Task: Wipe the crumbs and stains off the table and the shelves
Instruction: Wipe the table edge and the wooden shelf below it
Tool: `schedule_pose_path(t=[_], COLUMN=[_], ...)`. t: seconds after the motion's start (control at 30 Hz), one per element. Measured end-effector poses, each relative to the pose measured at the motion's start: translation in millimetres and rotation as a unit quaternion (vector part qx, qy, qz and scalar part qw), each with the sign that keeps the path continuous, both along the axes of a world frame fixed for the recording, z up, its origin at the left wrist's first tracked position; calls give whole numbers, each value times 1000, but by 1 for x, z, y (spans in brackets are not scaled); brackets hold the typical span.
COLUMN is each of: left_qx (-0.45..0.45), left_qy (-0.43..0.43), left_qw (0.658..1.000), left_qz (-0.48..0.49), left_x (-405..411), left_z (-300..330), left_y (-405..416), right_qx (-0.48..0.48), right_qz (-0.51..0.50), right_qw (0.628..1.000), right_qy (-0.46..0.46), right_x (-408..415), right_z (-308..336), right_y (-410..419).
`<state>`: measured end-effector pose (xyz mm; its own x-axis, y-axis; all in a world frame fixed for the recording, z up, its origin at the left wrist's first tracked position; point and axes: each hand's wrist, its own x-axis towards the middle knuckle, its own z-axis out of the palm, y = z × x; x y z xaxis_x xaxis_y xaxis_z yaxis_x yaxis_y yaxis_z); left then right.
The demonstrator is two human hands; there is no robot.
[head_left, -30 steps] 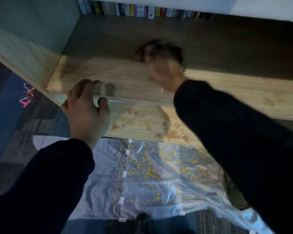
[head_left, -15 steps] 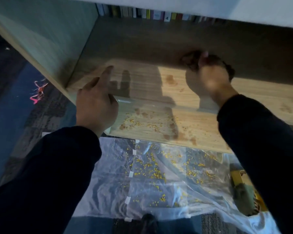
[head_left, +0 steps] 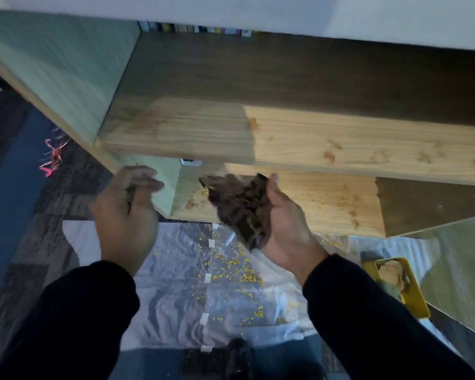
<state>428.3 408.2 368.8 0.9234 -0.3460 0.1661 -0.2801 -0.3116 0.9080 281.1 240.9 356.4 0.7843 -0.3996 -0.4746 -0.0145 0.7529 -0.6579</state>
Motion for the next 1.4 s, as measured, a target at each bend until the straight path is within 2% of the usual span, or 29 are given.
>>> schedule_pose_path(t=[0.07, 0.17, 0.27, 0.37, 0.5, 0.57, 0.7, 0.77, 0.83, 0.9, 1.0, 1.07, 1.13, 1.17, 1.27, 1.33, 1.4], left_qx=[22, 44, 103, 64, -25, -53, -50, -47, -34, -22, -30, -37, -26, -12, 26, 50, 70], left_qy=[66, 248, 457, 605, 677, 691, 729, 741, 744, 737, 743, 740, 720, 701, 641, 602, 562], left_qw=[997, 966, 880, 784, 717, 702, 650, 622, 603, 606, 615, 630, 664, 686, 730, 746, 765], left_qz=[-42, -54, -87, -126, -164, -160, -207, -250, -286, -299, -263, -231, -198, -193, -236, -280, -305], left_x=[-22, -58, -108, -169, -255, -280, -334, -360, -381, -397, -404, -403, -400, -399, -399, -403, -408], left_z=[-16, -43, -69, -87, -111, -129, -184, -213, -241, -268, -307, -328, -342, -347, -355, -362, -369], left_y=[-16, -48, -90, -134, -192, -210, -238, -253, -268, -281, -298, -301, -303, -305, -310, -314, -319], right_qx=[127, 194, 180, 187, 190, 155, 21, -53, -137, -206, -195, -271, -371, -380, -393, -426, -450], right_qz=[-47, -135, -187, -196, -191, -180, -172, -168, -121, -67, -112, -98, 47, 116, 216, 190, 131], right_qw=[991, 972, 965, 962, 963, 970, 975, 966, 956, 946, 936, 877, 768, 731, 668, 632, 622], right_qy=[6, 7, 15, 27, 20, 46, 136, 187, 230, 242, 269, 384, 520, 554, 594, 619, 628], right_x=[-37, -85, -131, -173, -240, -268, -337, -365, -378, -388, -417, -450, -480, -490, -495, -492, -491], right_z=[-11, -27, -46, -65, -92, -113, -176, -207, -236, -256, -284, -320, -358, -375, -408, -422, -432], right_y=[-15, -44, -73, -99, -129, -143, -176, -189, -196, -203, -230, -247, -246, -238, -209, -197, -190])
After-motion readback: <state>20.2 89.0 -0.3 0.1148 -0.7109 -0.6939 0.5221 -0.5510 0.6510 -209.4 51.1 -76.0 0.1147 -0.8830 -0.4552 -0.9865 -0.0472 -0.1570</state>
